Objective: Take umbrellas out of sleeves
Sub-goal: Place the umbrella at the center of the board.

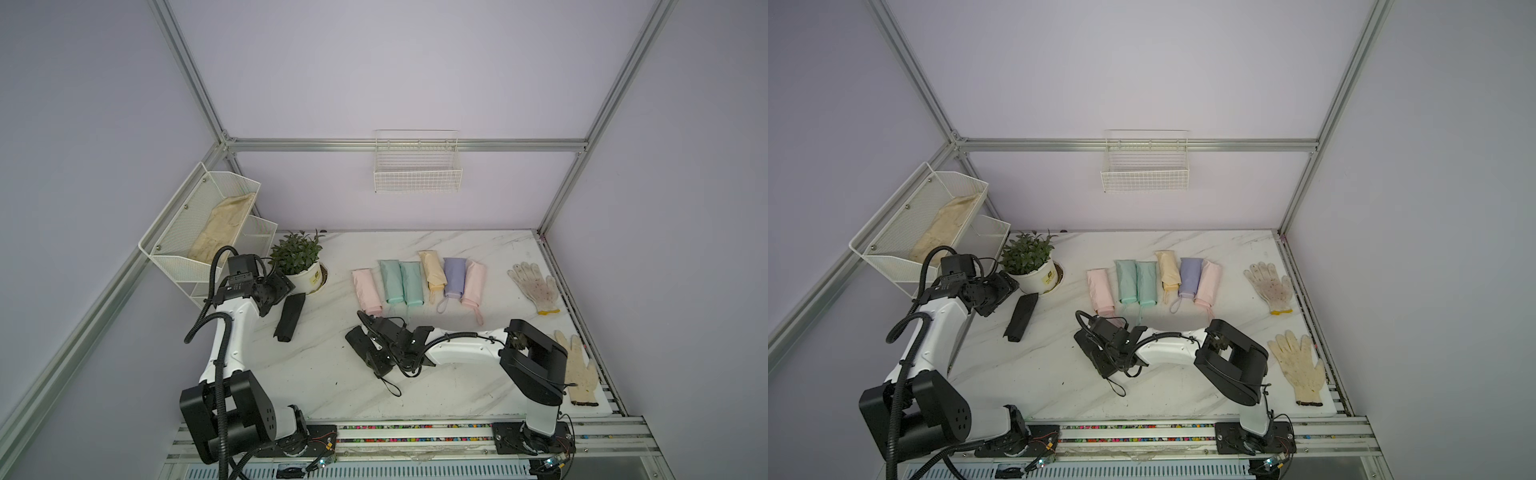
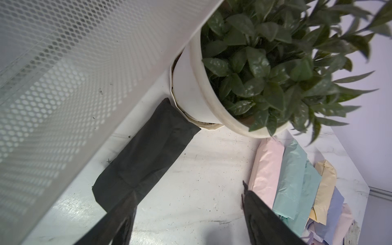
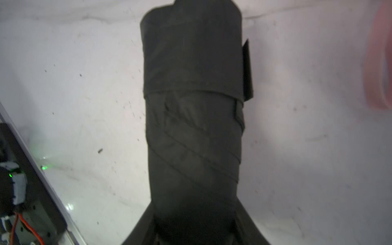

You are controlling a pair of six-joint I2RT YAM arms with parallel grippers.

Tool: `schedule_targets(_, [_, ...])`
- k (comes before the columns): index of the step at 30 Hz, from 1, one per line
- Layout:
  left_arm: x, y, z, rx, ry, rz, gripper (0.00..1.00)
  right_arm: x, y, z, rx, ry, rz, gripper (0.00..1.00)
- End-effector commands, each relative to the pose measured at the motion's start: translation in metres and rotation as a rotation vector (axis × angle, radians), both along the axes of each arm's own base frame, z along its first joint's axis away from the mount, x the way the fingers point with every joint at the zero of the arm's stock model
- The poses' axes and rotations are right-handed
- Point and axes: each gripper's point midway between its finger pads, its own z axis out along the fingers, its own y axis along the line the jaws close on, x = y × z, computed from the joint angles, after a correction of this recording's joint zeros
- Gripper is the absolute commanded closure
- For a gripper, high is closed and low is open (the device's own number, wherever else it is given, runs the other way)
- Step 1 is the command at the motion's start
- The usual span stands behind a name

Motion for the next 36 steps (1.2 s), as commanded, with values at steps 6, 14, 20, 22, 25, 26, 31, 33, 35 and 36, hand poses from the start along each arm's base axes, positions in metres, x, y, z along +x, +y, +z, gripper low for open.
schedule_targets(6, [-0.024,-0.018,0.050,0.028,-0.176,-0.047,0.23,0.021,0.097,0.021,0.347,0.254,-0.166,0.66])
schedule_targets(14, [-0.040,-0.030,0.053,0.061,-0.212,-0.105,0.24,0.043,0.146,0.023,0.613,0.443,-0.346,0.68])
schedule_targets(20, [-0.039,-0.043,0.059,0.054,-0.237,-0.143,0.23,0.055,0.160,0.018,0.656,0.469,-0.417,0.58])
schedule_targets(22, [-0.038,-0.046,0.061,0.046,-0.243,-0.153,0.23,0.055,0.166,0.020,0.667,0.476,-0.400,0.50])
schedule_targets(25, [-0.036,-0.050,0.062,0.035,-0.253,-0.164,0.23,0.052,0.173,0.028,0.679,0.469,-0.349,0.38])
schedule_targets(26, [-0.034,-0.051,0.061,0.032,-0.254,-0.167,0.23,0.050,0.173,0.032,0.689,0.469,-0.327,0.35])
schedule_targets(31, [-0.026,-0.067,0.057,0.026,-0.242,-0.212,0.23,0.056,0.150,0.055,0.672,0.395,-0.286,0.34])
schedule_targets(33, [-0.021,-0.079,0.057,0.059,-0.233,-0.248,0.24,0.066,0.124,0.066,0.650,0.340,-0.304,0.36])
schedule_targets(35, [-0.014,-0.092,0.059,0.097,-0.228,-0.289,0.24,0.077,0.096,0.074,0.608,0.274,-0.327,0.37])
schedule_targets(36, [-0.010,-0.098,0.060,0.113,-0.222,-0.310,0.24,0.084,0.080,0.079,0.579,0.231,-0.338,0.37])
